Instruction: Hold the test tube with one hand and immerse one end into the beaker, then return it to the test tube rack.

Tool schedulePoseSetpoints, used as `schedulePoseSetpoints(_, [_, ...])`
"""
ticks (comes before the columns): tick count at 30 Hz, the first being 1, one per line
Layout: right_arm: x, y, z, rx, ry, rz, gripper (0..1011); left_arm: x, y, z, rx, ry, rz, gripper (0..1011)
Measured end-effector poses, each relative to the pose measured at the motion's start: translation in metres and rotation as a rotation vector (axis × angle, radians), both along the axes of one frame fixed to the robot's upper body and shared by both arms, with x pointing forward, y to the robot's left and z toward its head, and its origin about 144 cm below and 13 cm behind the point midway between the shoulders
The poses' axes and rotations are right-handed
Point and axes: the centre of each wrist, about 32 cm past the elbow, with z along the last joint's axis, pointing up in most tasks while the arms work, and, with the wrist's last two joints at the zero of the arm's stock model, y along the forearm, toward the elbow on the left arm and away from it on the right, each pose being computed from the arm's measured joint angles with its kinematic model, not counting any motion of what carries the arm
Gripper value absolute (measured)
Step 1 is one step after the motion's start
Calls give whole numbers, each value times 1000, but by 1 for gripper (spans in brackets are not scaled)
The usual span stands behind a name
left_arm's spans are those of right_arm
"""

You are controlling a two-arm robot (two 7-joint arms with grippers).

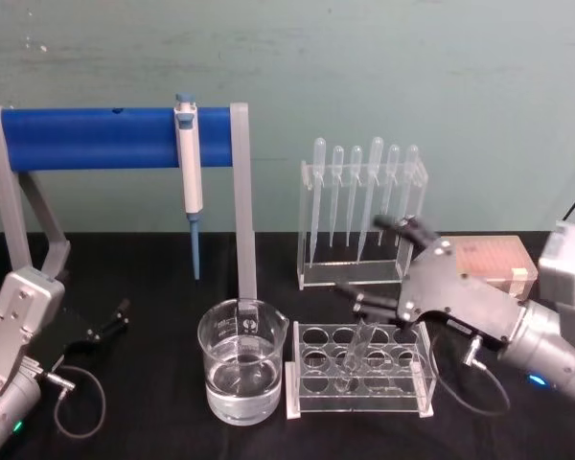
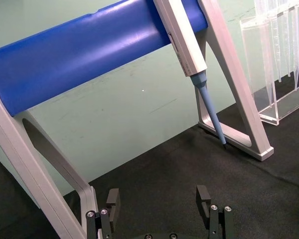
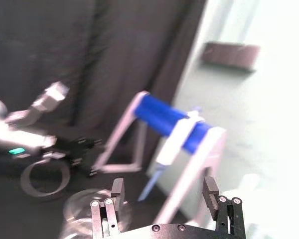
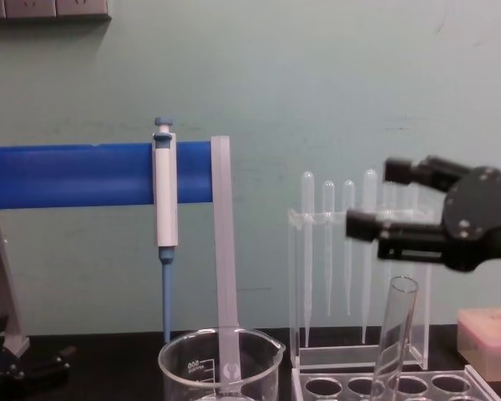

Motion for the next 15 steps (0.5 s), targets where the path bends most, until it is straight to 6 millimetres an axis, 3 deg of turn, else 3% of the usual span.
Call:
schedulePoseSetpoints(9, [-23, 3, -15, 140, -87, -260, 1002, 0, 0, 0, 0, 0, 0, 1000])
schedulePoseSetpoints(15, [-28, 9, -28, 161, 65, -408, 1002, 0, 0, 0, 0, 0, 0, 1000])
